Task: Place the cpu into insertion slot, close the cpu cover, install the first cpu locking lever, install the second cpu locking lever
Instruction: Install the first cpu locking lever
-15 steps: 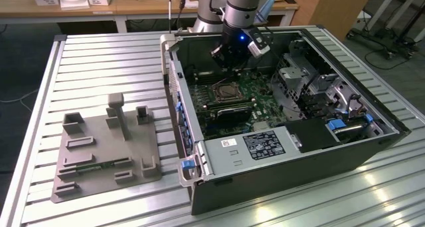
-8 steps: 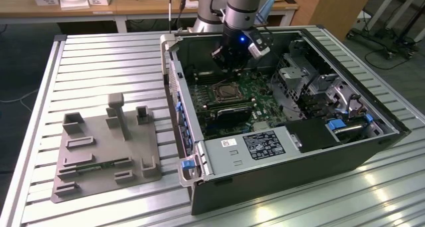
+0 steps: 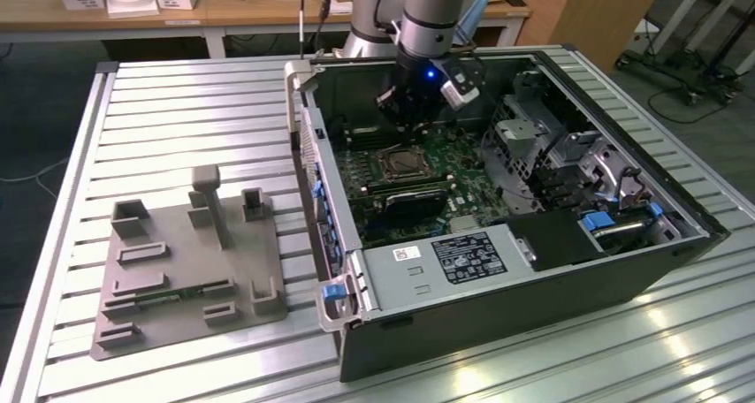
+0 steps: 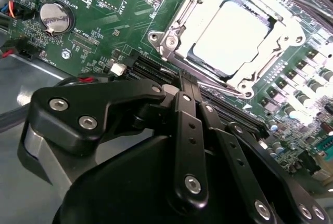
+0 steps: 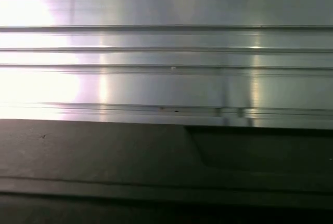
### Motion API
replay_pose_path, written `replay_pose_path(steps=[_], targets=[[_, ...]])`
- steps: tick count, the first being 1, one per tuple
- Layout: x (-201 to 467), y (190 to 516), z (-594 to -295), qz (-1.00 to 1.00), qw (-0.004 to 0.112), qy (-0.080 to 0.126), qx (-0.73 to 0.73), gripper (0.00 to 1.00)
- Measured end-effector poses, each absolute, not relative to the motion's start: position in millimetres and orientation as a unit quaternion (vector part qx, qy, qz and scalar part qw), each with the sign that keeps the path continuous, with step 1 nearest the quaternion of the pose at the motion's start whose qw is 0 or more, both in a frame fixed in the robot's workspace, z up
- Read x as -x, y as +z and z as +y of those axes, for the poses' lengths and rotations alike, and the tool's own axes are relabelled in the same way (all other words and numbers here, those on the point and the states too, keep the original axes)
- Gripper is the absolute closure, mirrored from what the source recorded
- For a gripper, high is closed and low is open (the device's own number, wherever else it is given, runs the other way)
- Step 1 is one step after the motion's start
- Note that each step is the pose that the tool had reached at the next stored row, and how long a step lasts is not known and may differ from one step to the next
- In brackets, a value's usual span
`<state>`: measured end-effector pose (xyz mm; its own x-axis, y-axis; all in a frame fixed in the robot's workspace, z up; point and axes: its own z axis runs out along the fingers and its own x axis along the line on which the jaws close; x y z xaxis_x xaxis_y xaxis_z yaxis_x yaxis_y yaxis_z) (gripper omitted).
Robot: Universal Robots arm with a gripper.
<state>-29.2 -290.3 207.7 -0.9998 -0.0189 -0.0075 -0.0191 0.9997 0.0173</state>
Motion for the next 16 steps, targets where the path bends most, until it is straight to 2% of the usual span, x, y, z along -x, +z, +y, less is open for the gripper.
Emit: replay_pose_path(steps=[16], targets=[[28.8, 202.1, -289.2, 1.0, 0.004, 0.008, 0.012, 0.9]])
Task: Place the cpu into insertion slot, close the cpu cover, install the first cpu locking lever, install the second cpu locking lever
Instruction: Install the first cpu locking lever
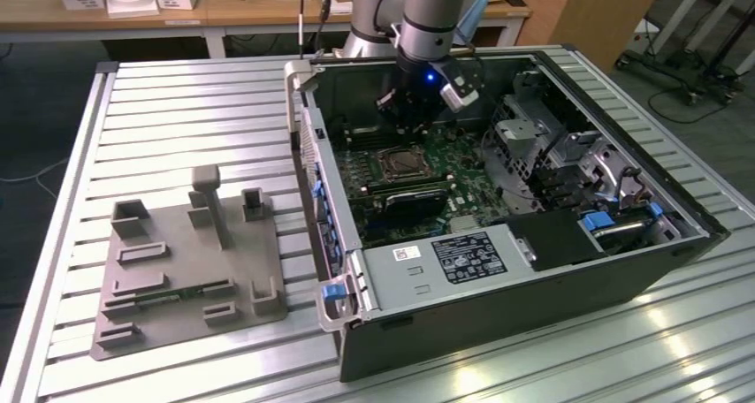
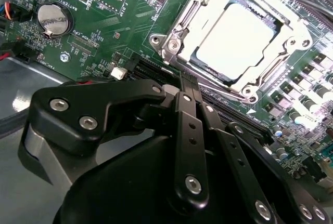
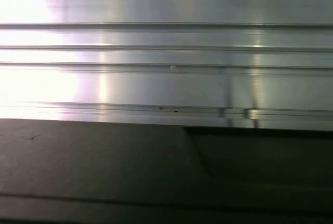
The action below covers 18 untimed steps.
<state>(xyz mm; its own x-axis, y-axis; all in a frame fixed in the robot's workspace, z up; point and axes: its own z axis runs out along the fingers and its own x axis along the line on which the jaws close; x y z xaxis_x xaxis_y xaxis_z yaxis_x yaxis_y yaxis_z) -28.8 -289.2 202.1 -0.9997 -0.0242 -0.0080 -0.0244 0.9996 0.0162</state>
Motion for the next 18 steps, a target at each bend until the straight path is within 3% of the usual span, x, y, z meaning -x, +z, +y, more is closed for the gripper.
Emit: replay_pose_path(steps=[18], targets=[[25.0, 201.8, -289.0, 1.0, 0.004, 0.008, 0.012, 0.9]])
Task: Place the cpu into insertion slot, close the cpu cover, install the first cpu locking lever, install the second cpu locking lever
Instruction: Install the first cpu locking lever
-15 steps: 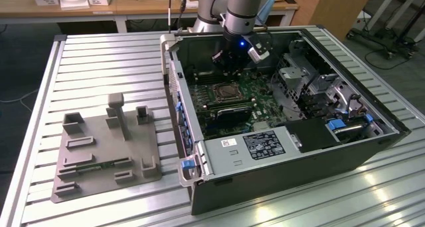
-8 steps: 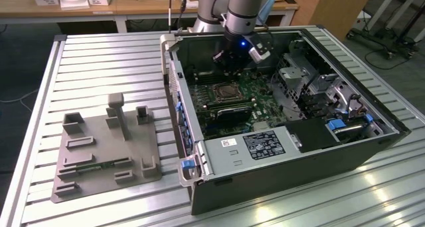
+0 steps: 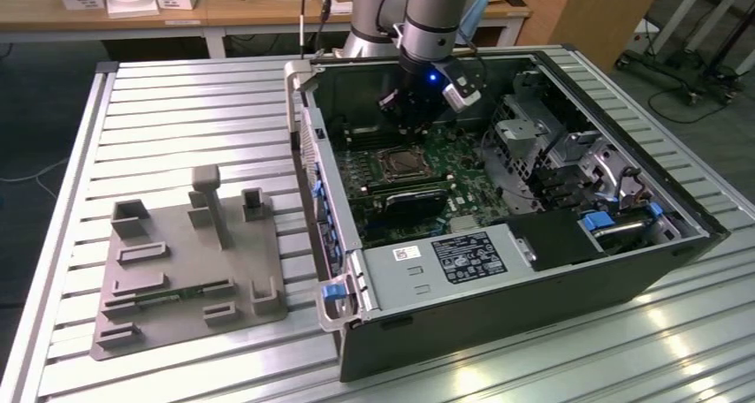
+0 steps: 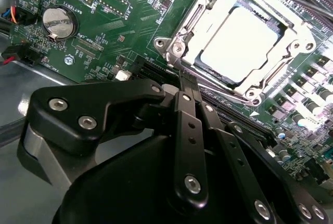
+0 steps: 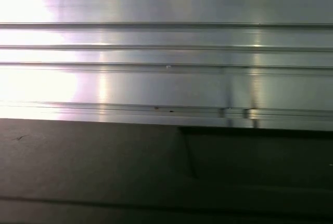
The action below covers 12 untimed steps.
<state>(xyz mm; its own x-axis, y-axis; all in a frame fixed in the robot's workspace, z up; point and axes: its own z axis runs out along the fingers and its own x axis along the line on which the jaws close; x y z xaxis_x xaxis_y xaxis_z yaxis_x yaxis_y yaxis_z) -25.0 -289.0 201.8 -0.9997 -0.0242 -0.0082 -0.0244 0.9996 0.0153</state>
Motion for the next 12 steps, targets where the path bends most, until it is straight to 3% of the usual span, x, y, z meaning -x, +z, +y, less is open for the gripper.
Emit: replay_pose_path(steps=[12], targets=[[26.7, 203.1, -289.0, 1.0, 0.004, 0.008, 0.012, 0.9]])
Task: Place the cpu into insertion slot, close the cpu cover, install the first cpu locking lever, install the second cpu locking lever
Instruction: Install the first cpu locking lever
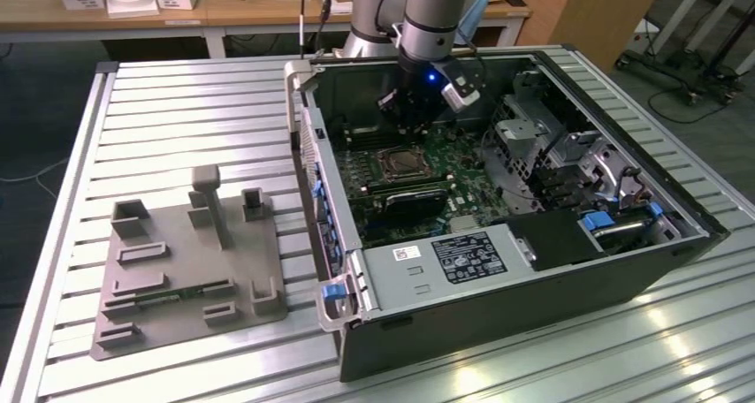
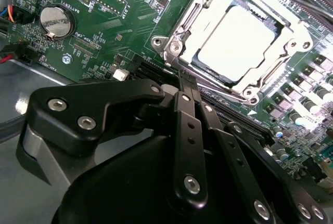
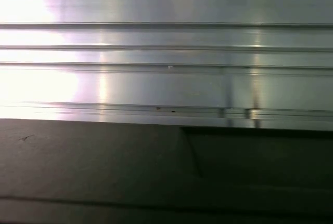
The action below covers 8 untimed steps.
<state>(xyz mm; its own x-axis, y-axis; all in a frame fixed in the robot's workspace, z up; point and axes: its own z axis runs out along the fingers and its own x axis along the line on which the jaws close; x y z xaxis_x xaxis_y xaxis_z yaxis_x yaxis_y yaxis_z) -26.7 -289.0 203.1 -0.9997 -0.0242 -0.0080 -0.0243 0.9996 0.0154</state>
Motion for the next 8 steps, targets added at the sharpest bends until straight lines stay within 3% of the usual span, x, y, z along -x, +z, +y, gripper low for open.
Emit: replay_pose_path(steps=[8], targets=[[26.6, 203.5, -289.0, 1.0, 0.004, 0.008, 0.012, 0.9]])
